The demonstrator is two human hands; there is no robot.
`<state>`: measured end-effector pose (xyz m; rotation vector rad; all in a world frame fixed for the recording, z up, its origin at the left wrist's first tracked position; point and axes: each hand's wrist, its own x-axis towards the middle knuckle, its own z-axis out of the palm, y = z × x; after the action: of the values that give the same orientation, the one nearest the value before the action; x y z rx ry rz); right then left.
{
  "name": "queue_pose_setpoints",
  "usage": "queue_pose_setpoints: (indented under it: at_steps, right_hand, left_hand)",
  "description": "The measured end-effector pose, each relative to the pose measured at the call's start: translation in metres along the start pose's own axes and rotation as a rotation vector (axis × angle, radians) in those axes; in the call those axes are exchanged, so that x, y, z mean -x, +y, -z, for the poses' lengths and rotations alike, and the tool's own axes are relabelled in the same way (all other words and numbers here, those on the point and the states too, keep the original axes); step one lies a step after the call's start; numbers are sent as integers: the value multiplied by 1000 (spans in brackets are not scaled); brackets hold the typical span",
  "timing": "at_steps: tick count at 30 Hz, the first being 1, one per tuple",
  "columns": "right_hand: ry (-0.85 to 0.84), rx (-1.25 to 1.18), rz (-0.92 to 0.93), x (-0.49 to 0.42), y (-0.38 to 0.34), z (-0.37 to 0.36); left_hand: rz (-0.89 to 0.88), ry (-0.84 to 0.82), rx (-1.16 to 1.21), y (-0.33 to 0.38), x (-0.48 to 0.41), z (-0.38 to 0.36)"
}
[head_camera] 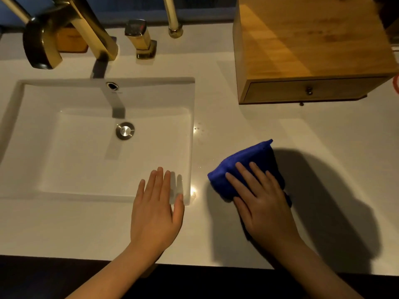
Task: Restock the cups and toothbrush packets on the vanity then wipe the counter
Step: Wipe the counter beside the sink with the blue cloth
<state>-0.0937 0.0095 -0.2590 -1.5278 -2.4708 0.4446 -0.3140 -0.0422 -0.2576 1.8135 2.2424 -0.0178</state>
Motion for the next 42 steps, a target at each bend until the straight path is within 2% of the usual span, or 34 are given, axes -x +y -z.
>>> queue_pose_setpoints:
  at_steps: [2,5,8,11,15,18,21,42]
  right_hand:
    - [136,-83,-57,-12,12,7]
    - [286,-312,-288,-29,27,29]
    - [354,-253,-292,-38,35,42]
    - [295,-294,-152,-55,35,37]
    - [209,-288,171,-110,15,38]
    - [-31,-145,305,-164,2,32]
    - [-142,47,393,-191,7,14]
    - [-178,143,456,-201,15,4]
  left_hand:
    - [2,-3,2,0,0,1]
    - [19,3,12,1,0,2]
    - [19,2,7,1,-1,1]
    - [18,7,-11,1,0,0]
    - [26,16,-14,1,1,0]
    - [31,14,-18,1,0,-2]
    - [37,11,-21,0,0,-3]
    - [33,30,-7,1,1,-4]
